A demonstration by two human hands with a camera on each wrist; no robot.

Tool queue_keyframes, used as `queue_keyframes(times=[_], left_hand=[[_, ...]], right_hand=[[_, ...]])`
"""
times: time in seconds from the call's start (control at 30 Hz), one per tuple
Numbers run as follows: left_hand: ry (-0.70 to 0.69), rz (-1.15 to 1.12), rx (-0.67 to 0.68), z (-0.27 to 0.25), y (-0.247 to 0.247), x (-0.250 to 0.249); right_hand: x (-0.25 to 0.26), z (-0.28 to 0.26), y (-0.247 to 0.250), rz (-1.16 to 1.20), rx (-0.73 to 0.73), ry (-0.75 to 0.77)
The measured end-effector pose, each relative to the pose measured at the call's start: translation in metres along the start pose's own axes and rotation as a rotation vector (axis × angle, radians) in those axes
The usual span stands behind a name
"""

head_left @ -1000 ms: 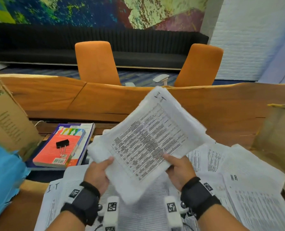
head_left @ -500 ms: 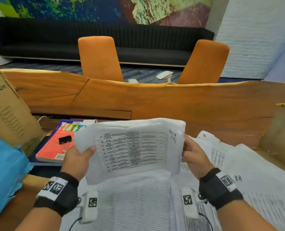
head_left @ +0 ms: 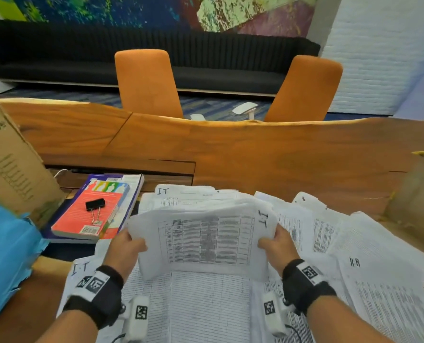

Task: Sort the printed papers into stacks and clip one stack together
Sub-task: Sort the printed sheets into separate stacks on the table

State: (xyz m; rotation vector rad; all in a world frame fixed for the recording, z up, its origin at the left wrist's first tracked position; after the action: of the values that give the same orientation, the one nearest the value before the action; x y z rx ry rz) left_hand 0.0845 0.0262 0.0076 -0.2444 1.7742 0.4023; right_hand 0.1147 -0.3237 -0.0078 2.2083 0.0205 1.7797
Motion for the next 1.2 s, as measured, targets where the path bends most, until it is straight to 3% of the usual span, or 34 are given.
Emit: queue_keyframes(times=[0.1,0.23,0.3,0.37,0.47,0.53,0.7,0.83,0.9,1.0,1.1,1.2], left_hand=[[0.069,0.037,-0.012,0.001,-0.001,0.015],[0.058,0.191,-0.022,0.008,0.009,-0.004],[-0.029,0.294,-0.092,0.011,0.018,-0.029],[-0.229,0.453,-0.135,0.005,0.017,-0.070],[-0.534,0.754,0.042,-0.013,-0.019,-0.118],[-0.624,0.948,0.173,-0.021,-0.045,-0.132],[-0.478,0.955,0.363,-0.022,-0.069,-0.125],[-0.338,0.834,0.317,-0.016,-0.059,-0.095],[-0.261,0.737,0.205,-0.010,-0.037,-0.080],[-0.164,0.598,0.070,-0.002,-0.001,-0.058],[-0.088,0.492,-0.040,-0.008,0.019,-0.044],[-0.037,0.480,-0.125,-0.014,0.029,-0.028]], right_hand=[[-0.006,-0.001,-0.009,-0.037,0.023,-0.020],[0.019,-0.001,-0.009,-0.111,0.034,0.088],[0.040,-0.003,-0.004,-0.188,0.062,0.173],[0.065,-0.008,0.000,-0.258,0.104,0.287],[0.105,-0.019,0.001,-0.326,0.188,0.459],[0.126,-0.026,-0.002,-0.345,0.247,0.516],[0.148,-0.030,-0.001,-0.390,0.283,0.619],[0.116,-0.005,0.038,-0.354,0.212,0.480],[0.077,0.021,0.081,-0.560,0.087,0.364],[-0.004,0.052,0.162,-1.052,-0.011,0.008],[-0.081,0.062,0.216,-1.367,0.049,-0.226],[-0.119,0.059,0.220,-1.440,0.114,-0.287]])
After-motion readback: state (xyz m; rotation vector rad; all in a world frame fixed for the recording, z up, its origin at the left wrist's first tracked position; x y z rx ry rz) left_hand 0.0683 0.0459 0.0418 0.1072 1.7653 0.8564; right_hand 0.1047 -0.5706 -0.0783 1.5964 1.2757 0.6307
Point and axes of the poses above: each hand's wrist, its own z-axis towards the middle knuckle, its own y-axis out of the back of the hand, x = y × z, the point moved 6 cm from there along z, towards the middle knuckle, and after that the axes turned 7 degrees about -x, right-handed, at the moved point
